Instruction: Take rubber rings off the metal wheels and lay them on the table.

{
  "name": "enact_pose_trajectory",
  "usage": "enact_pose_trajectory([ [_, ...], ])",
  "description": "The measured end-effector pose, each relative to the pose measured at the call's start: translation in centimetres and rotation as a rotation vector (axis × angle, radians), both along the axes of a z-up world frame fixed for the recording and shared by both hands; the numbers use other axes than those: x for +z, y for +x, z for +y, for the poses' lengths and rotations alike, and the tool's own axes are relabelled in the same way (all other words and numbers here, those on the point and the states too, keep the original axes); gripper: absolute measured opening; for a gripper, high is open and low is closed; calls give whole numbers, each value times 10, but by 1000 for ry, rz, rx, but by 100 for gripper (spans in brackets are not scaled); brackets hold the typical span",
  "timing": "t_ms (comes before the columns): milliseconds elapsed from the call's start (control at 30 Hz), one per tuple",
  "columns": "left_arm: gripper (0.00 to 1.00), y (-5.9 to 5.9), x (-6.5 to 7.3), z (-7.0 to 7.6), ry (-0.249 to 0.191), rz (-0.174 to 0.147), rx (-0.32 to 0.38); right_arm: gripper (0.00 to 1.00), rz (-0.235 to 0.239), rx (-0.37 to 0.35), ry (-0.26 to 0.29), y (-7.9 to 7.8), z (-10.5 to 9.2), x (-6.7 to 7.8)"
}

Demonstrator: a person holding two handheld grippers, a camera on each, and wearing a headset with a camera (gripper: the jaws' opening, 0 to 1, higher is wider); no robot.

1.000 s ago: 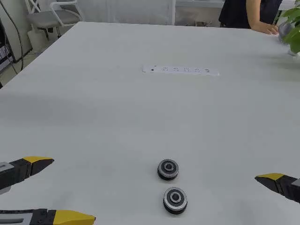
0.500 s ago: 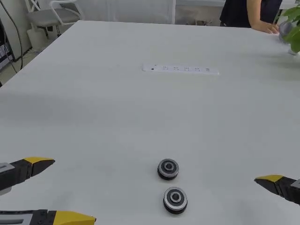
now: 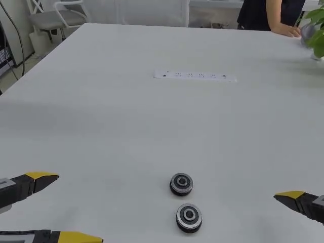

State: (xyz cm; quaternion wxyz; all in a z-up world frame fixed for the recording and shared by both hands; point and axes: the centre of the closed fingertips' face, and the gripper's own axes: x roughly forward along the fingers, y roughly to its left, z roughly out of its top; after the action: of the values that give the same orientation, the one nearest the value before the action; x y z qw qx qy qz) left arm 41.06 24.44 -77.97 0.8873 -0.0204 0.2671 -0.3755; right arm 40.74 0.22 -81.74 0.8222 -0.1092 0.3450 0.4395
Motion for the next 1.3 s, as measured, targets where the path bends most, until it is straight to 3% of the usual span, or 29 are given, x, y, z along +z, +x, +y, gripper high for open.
enact_pose_trajectory([
  [1300, 95, -1, 4, -2, 2, -15, -13, 99, -23, -19, 21, 3, 1, 7],
])
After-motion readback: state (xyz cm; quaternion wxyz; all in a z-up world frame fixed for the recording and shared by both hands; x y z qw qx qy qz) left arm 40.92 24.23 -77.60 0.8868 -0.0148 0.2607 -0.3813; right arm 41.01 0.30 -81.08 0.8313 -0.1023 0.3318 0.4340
